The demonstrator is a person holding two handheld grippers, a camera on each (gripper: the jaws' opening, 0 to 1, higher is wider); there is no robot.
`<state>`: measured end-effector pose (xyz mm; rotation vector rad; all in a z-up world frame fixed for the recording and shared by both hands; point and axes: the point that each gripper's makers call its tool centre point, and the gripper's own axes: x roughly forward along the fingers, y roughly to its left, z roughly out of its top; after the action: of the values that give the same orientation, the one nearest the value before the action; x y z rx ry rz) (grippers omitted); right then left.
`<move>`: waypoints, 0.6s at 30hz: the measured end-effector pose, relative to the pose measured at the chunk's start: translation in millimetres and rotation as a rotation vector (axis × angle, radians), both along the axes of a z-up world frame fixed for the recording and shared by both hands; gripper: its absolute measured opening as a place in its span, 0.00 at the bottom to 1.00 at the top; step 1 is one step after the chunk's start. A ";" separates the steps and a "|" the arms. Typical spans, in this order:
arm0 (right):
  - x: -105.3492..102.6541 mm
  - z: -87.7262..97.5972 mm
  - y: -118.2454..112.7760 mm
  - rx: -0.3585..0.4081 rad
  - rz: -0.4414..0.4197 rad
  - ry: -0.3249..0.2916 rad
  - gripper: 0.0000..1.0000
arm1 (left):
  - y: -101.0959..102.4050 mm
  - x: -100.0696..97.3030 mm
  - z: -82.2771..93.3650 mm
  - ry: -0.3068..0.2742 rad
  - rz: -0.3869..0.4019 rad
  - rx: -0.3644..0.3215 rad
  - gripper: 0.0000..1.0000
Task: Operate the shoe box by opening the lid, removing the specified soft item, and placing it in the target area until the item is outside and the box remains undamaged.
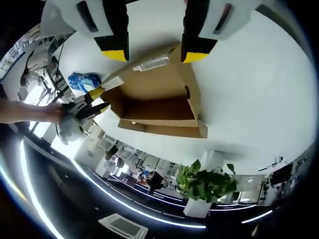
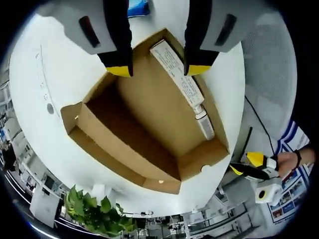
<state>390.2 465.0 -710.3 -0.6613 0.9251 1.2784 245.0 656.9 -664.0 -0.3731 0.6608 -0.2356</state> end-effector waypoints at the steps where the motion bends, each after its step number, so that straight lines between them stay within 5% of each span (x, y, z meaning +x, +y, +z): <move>1: 0.0 -0.8 1.3 -0.002 0.009 0.004 0.41 | 0.7 -0.9 -0.6 0.002 0.003 -0.001 0.42; 18: -5.3 -23.5 19.3 -0.085 0.150 0.093 0.52 | 10.2 -7.1 -0.4 0.000 0.041 -0.001 0.43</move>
<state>385.0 484.3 -733.8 -0.7545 1.0262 1.4180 237.8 667.1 -664.4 -0.3869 0.6521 -0.1973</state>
